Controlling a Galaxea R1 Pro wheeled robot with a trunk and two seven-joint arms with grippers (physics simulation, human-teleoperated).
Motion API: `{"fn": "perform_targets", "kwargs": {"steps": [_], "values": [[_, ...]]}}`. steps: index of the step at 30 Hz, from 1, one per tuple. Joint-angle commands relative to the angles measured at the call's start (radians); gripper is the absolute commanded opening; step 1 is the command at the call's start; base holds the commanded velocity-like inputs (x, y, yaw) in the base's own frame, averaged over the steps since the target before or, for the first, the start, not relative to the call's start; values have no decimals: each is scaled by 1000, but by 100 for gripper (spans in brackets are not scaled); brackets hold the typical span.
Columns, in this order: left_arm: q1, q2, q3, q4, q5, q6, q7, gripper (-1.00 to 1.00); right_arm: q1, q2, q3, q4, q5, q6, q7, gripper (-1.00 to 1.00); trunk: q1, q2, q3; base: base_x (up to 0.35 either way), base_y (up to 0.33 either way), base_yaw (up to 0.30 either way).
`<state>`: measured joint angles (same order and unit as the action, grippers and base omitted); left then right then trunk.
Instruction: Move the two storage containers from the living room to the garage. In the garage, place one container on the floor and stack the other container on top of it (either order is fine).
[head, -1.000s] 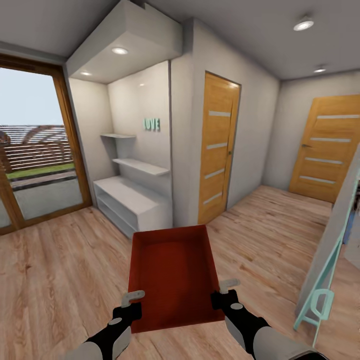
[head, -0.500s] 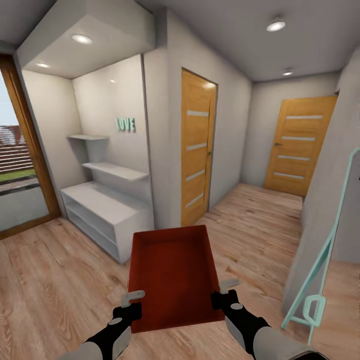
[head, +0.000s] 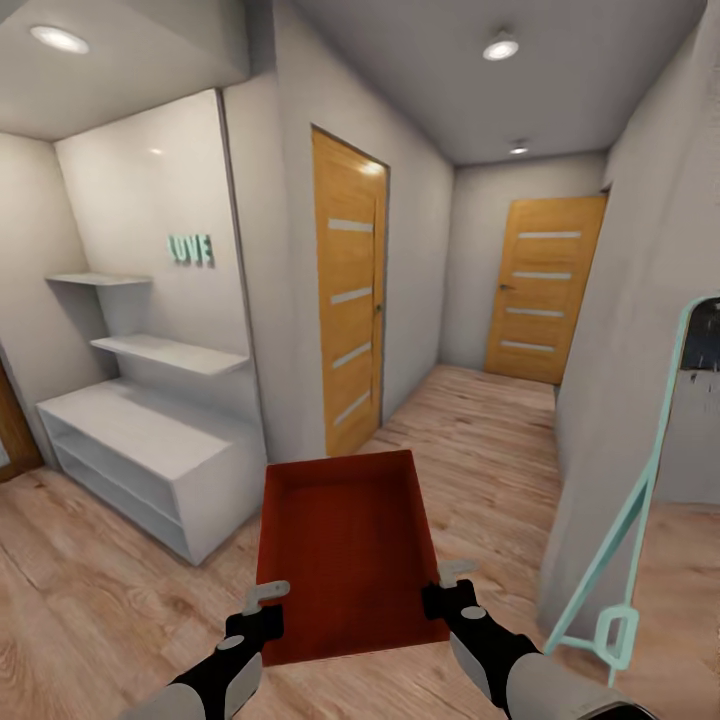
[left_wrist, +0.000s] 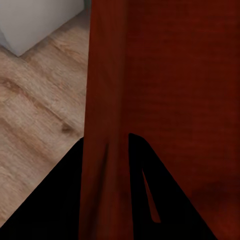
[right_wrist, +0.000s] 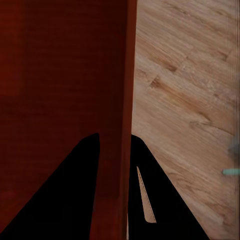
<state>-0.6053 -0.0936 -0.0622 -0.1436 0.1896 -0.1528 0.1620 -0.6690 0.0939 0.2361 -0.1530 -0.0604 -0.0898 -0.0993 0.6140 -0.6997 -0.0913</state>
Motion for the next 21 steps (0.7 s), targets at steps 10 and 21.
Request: {"fn": "perform_targets", "kwargs": {"steps": [10,21], "values": [[-1,0,67,3,13,-5,30,-100,-1,7,-38,-16,-62,-82,3,-100,1,-1,-2,322,94,-278],[-1,0,67,2,13,-5,30,-100,-1,7,-38,-16,-62,-82,3,-100,1,-1,-2,322,94,-268]]}}
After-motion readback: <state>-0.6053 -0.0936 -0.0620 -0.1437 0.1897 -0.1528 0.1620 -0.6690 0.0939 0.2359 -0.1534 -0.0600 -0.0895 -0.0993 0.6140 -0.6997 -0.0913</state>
